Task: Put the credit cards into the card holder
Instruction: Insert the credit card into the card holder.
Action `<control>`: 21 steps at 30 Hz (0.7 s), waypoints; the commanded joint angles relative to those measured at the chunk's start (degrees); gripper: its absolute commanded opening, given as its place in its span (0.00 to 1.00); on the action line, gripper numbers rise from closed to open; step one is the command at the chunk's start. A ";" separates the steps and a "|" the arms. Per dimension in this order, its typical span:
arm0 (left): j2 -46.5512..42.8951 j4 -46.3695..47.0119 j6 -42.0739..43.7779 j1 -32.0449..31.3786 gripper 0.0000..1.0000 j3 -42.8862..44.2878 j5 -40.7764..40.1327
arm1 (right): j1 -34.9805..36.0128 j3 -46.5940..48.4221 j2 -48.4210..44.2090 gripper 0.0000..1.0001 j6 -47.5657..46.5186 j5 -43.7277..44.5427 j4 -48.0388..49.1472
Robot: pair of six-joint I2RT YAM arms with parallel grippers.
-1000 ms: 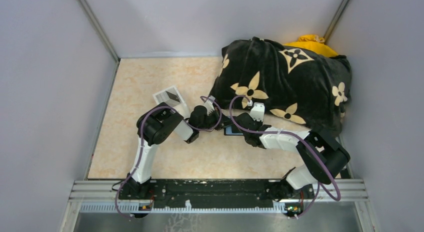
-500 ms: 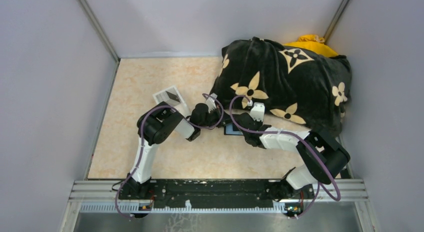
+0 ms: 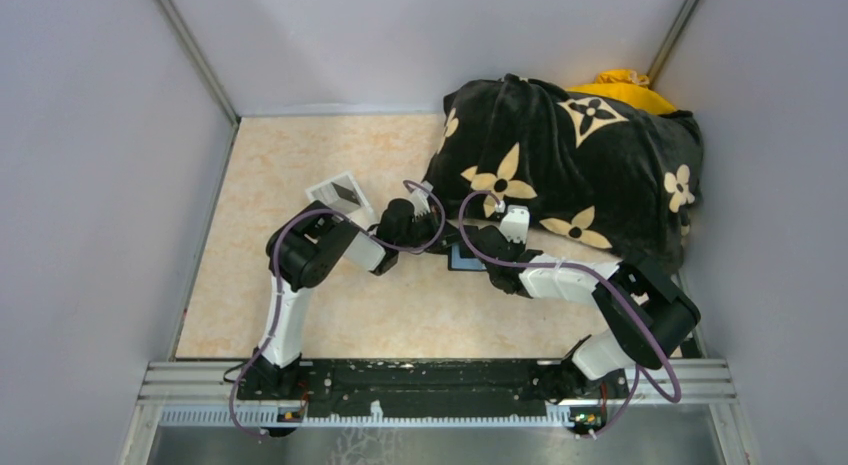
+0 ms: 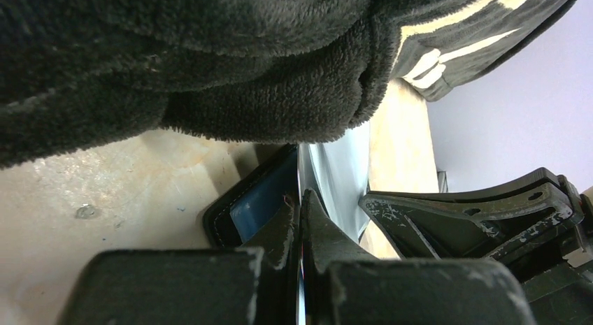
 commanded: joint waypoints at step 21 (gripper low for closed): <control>3.99 -5.45 -0.50 -2.23 0.00 3.23 5.66 | -0.69 -0.70 3.00 0.00 0.74 -6.16 -0.37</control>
